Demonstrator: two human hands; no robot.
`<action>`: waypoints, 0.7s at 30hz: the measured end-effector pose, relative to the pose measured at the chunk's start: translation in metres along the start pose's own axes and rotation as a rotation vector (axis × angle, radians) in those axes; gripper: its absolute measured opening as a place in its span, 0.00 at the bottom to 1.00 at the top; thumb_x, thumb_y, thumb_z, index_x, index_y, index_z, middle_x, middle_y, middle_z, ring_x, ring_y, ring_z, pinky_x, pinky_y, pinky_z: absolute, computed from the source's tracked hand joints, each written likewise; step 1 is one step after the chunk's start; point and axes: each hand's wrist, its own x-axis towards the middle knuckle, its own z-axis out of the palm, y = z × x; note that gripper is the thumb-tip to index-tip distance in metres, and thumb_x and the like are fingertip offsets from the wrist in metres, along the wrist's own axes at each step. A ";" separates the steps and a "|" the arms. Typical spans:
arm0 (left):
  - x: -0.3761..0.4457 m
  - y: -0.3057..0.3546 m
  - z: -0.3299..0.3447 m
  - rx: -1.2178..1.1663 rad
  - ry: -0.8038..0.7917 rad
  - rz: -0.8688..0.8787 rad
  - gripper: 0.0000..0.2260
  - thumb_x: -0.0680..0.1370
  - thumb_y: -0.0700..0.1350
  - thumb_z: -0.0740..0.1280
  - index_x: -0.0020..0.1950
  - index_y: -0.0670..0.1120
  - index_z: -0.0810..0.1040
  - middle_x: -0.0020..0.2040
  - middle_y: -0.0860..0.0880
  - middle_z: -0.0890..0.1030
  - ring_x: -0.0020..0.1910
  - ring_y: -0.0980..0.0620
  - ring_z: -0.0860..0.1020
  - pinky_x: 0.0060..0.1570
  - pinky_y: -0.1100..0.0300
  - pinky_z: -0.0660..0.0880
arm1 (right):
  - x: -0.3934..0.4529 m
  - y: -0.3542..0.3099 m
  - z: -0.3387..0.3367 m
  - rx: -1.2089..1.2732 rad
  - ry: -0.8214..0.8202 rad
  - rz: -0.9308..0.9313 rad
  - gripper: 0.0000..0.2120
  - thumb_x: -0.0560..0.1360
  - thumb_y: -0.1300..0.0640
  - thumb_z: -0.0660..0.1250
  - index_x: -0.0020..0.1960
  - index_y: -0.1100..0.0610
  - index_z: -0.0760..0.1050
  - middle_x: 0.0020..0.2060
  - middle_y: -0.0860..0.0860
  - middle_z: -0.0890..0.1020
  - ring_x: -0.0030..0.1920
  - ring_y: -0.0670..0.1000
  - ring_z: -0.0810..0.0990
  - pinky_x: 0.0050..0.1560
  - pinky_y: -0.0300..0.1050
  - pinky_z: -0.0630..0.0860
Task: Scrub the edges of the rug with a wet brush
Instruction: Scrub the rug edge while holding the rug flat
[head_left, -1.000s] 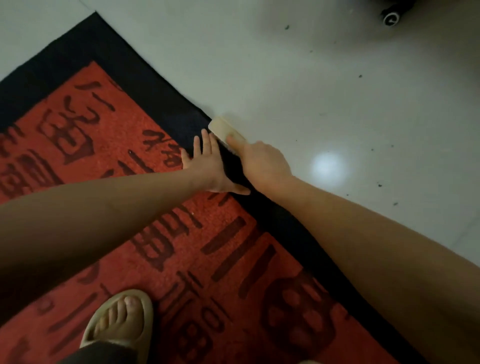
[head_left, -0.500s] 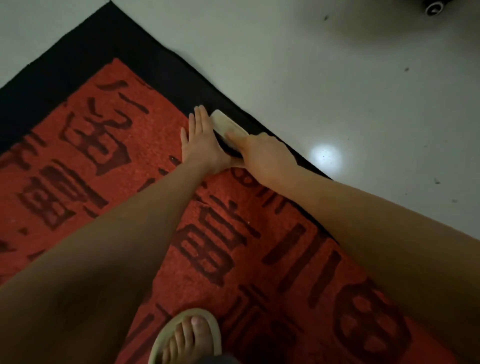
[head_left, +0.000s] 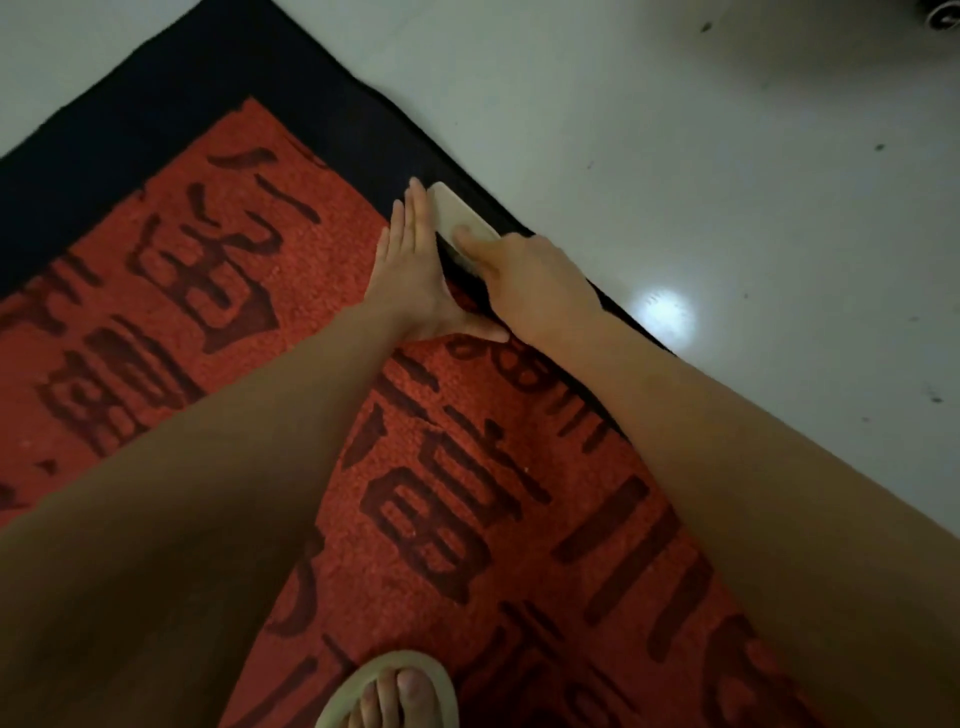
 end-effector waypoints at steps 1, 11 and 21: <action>-0.001 -0.004 -0.002 0.007 -0.010 0.028 0.76 0.48 0.70 0.76 0.76 0.42 0.28 0.79 0.45 0.34 0.78 0.48 0.36 0.76 0.51 0.38 | -0.010 0.009 0.001 0.013 0.010 -0.004 0.21 0.80 0.57 0.55 0.71 0.44 0.68 0.46 0.60 0.79 0.47 0.63 0.78 0.42 0.52 0.72; -0.006 0.001 -0.013 0.170 -0.043 -0.116 0.75 0.51 0.71 0.77 0.77 0.39 0.32 0.78 0.43 0.33 0.78 0.47 0.34 0.77 0.53 0.38 | -0.016 -0.002 0.006 -0.080 0.009 -0.028 0.28 0.79 0.58 0.60 0.75 0.41 0.59 0.47 0.60 0.80 0.45 0.63 0.79 0.39 0.52 0.71; 0.002 0.050 -0.009 0.125 -0.168 -0.350 0.74 0.52 0.69 0.79 0.78 0.44 0.31 0.76 0.38 0.29 0.75 0.37 0.31 0.74 0.37 0.38 | -0.017 0.019 -0.012 -0.018 0.031 0.105 0.25 0.79 0.60 0.56 0.73 0.42 0.63 0.51 0.62 0.79 0.50 0.65 0.77 0.48 0.54 0.73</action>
